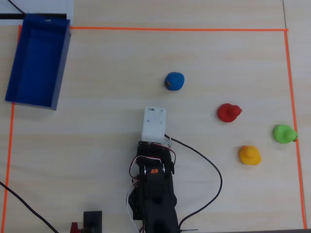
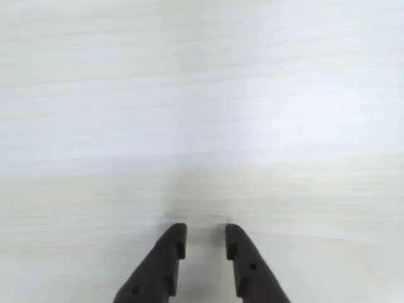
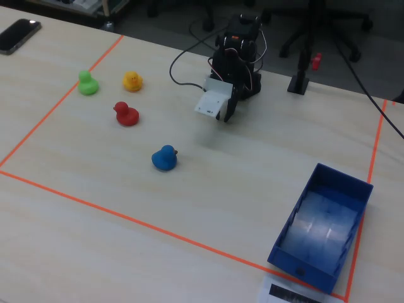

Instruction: Grasp green duck and put it into box.

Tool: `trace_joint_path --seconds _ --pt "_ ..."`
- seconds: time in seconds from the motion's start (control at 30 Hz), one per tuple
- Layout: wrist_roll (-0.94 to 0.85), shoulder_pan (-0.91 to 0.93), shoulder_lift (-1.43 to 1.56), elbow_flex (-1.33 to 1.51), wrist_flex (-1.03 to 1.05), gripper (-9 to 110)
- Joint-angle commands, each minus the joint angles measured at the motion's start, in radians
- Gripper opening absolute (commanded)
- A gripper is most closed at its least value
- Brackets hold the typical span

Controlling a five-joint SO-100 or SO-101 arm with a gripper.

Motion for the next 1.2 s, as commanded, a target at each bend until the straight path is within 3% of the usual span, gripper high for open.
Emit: trace_joint_path --seconds 0.0,0.57,0.77,0.9,1.17 --pt "0.005 -0.003 -0.014 -0.003 0.015 6" --pt "0.005 0.031 -0.014 -0.003 0.015 6" --pt "-0.003 0.044 -0.014 -0.003 0.014 0" --pt "-0.034 0.120 -0.025 -0.012 -0.074 0" --pt "0.011 0.370 -0.492 -0.520 -0.232 5"
